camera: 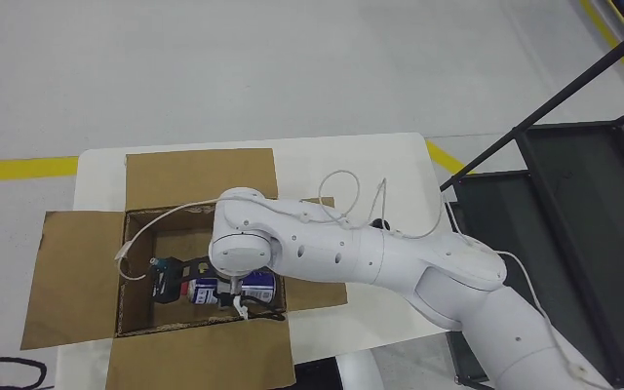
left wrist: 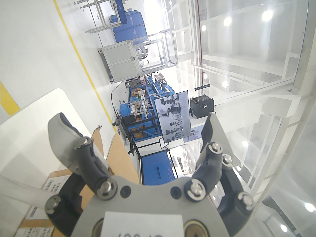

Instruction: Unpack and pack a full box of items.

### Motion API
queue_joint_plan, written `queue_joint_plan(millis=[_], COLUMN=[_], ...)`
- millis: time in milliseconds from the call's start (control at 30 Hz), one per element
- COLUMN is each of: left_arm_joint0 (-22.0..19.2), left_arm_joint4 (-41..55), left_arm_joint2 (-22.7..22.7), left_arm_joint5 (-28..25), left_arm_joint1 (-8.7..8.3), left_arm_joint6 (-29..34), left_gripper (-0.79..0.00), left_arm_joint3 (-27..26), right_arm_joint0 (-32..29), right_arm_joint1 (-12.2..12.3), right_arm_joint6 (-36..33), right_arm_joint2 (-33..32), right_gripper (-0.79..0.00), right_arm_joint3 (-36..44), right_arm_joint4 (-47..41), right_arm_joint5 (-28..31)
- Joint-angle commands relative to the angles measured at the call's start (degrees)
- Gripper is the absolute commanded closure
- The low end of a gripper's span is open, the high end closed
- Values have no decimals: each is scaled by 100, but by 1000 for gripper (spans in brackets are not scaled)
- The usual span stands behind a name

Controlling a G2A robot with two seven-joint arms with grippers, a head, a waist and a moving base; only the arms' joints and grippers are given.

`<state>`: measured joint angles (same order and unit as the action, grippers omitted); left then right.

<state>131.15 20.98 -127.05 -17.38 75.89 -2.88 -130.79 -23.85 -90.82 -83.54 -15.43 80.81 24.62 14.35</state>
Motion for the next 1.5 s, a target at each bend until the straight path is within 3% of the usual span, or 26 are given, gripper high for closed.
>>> queue_joint_plan(millis=[0, 633, 700, 733, 1233, 1467], left_arm_joint0=[0, 0, 0, 0, 0, 0], left_arm_joint4=[0, 0, 0, 0, 0, 0], left_arm_joint2=[0, 0, 0, 0, 0, 0], left_arm_joint5=[0, 0, 0, 0, 0, 0], left_arm_joint1=[0, 0, 0, 0, 0, 0], left_arm_joint6=[0, 0, 0, 0, 0, 0], left_gripper=[-785, -785, -785, -785, -785, -785], left_arm_joint3=[0, 0, 0, 0, 0, 0], right_arm_joint0=[34, -60, -64, -64, -79, -121], right_arm_joint1=[-67, -684, -740, -774, -1104, -1124], right_arm_joint6=[-67, 322, 339, 351, 424, 781], right_arm_joint2=[76, 485, 508, 520, 528, 384], right_gripper=[0, 0, -172, -212, -446, -616], right_arm_joint3=[-123, -1262, -1366, -1424, -2012, -2049], right_arm_joint4=[33, 62, 53, 56, 46, 91], right_arm_joint5=[7, 449, 500, 528, 760, 958])
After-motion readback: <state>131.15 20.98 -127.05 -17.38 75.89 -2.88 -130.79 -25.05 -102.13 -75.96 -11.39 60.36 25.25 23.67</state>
